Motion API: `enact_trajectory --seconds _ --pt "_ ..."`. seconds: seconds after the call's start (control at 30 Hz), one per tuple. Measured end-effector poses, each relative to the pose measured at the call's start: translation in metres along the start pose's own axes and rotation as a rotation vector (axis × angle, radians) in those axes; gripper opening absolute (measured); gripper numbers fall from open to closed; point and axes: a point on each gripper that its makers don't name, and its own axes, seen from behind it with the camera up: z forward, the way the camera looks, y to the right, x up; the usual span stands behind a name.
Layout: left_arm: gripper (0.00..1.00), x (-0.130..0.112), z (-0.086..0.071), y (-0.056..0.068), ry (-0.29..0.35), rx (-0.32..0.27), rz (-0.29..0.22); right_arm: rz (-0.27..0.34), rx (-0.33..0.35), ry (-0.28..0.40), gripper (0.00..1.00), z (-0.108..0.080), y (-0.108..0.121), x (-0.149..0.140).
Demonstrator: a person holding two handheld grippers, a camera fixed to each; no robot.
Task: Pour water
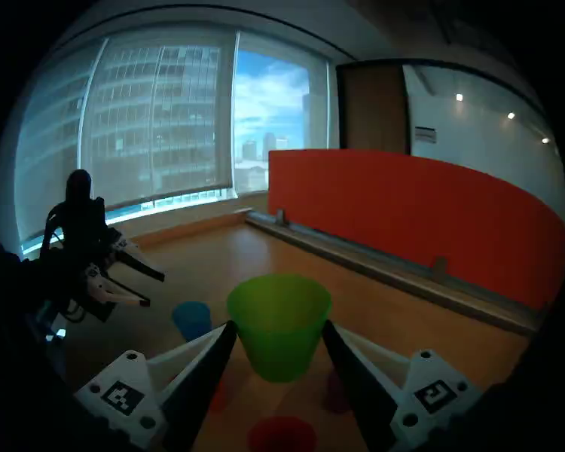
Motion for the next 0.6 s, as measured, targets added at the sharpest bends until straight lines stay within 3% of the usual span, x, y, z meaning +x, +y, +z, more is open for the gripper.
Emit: enact_trajectory --seconds 0.4,0.6 --pt "0.84 -0.016 0.009 0.0 -0.061 -0.02 -0.001 0.011 -0.013 0.121 0.87 -0.019 0.002 0.022" --pt "0.84 -0.025 0.016 -0.003 -0.099 -0.028 -0.006 0.007 -0.01 0.143 0.87 -0.025 0.002 0.028"
